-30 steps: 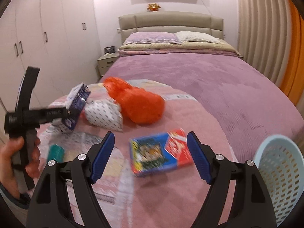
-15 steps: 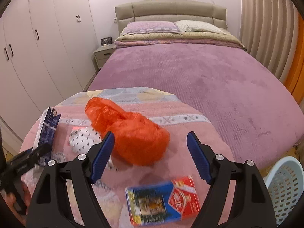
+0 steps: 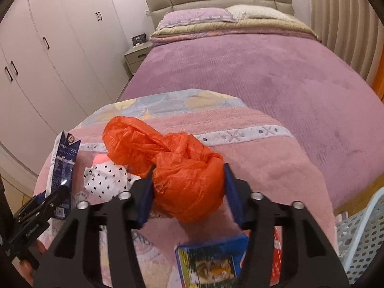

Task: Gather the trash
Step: 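Grasp the white milk carton with left tool while right tool grasps orange plastic bag, then carry carton and orange bag over the blue basket and open both tools, then grasp the teal cup with left tool while right tool moves toward polka-dot cloth, then hold the teal cup in left tool while right tool grasps the polka-dot cloth, then carry teal cup and polka-dot cloth over the blue basket and release both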

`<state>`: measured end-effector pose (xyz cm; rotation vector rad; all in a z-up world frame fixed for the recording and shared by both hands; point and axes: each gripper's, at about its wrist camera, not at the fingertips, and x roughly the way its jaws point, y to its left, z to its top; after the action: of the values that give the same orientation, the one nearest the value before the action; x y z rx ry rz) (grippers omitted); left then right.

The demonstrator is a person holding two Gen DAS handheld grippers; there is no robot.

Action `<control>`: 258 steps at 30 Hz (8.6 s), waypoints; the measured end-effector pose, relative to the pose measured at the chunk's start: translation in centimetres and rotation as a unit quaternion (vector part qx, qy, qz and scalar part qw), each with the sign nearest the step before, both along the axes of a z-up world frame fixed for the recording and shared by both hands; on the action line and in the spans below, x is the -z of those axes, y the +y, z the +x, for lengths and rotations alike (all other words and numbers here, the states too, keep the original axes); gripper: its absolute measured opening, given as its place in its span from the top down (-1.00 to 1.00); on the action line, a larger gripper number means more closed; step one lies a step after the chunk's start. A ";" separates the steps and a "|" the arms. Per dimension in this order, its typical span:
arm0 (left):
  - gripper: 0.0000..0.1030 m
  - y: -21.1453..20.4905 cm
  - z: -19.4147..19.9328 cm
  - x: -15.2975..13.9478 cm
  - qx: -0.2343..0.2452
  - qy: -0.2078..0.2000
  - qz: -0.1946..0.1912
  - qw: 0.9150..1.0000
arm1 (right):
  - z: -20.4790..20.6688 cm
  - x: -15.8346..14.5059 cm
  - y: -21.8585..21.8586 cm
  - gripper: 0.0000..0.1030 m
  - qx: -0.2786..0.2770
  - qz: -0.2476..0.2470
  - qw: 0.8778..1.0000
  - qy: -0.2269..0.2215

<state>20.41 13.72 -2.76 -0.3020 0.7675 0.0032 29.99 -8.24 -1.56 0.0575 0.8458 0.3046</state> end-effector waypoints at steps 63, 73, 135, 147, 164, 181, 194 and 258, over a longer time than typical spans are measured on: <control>-0.40 -26.2 -6.5 -6.2 0.284 -0.050 -0.022 0.957 | -19.3 -2.9 -29.4 -0.19 0.315 0.028 0.946 -0.065; -0.40 -13.5 -9.5 -6.5 0.144 -0.051 0.012 0.988 | -18.2 -4.3 -20.3 -0.27 0.217 0.005 0.972 -0.091; 0.25 -0.5 -5.9 1.4 0.002 0.021 0.004 1.000 | -12.8 2.2 4.6 0.85 -0.091 -0.035 0.995 0.005; 0.25 -0.6 -6.2 1.3 -0.005 0.013 0.005 1.000 | -11.6 0.0 5.6 -0.54 -0.141 -0.045 0.988 -0.044; 0.25 -0.8 -6.0 1.5 0.006 0.015 0.015 1.000 | -6.6 3.3 8.7 0.23 -0.168 -0.078 0.983 0.000; 0.26 -2.7 -8.3 -0.3 0.039 -0.017 0.010 0.999 | -13.7 0.0 4.2 0.94 -0.129 -0.050 0.988 -0.062; 0.27 -9.4 -10.8 -1.6 0.118 -0.027 0.006 0.993 | -17.3 1.5 -4.6 0.94 -0.084 -0.009 0.996 -0.003; -0.33 -39.1 -3.4 -1.8 0.399 -0.007 -0.028 0.917 | -18.8 1.4 -34.3 0.34 0.294 0.027 0.955 0.018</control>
<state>16.96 -25.34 -0.98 -0.0241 0.8334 -0.7940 11.22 -42.56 -2.92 0.3598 0.8171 -0.2365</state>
